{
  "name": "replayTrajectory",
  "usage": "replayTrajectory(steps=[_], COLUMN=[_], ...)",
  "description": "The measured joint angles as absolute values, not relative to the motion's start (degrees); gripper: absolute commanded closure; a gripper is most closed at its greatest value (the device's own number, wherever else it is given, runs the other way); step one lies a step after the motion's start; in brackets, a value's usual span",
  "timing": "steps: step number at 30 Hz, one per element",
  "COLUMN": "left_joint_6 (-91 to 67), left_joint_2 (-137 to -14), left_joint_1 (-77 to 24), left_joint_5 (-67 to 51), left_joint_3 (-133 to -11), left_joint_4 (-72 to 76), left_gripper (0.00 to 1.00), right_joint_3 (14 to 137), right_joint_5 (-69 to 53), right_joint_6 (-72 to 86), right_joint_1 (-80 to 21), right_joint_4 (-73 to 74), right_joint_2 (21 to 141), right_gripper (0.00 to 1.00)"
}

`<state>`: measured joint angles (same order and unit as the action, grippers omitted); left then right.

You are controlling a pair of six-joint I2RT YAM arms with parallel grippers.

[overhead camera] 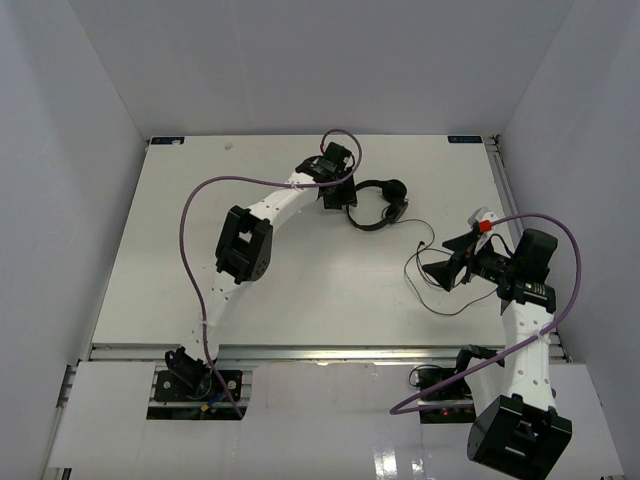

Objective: Wrap the headphones

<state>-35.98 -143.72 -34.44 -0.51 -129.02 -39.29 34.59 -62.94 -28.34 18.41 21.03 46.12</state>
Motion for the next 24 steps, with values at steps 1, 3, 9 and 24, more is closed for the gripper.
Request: replayTrajectory(steps=[1,3,9,24], left_joint_6=[-35.93,-35.79,-34.22,-29.77], left_joint_2=[-143.96,-144.35,-146.51,-148.45], left_joint_1=[-34.76,-35.44,-36.35,-37.04], left_joint_5=[0.12,1.30,5.25,9.15], left_joint_3=[-129.23,-129.43,-132.20,-134.84], left_joint_4=[-39.82,-40.35,-40.79,-40.89], left_gripper=[0.49,0.52,0.57,0.69], right_joint_3=[34.59,34.59,34.59,34.59], right_joint_5=[-62.93,-62.84,-62.33,-61.43], right_joint_6=[-28.18,-27.79,-27.33,-26.94], right_joint_1=[18.41,18.41,18.41,18.75], right_joint_4=[20.96,20.90,20.88,20.82], right_joint_2=[46.11,46.11,46.11,46.09], right_gripper=[0.08,0.08,0.08,0.08])
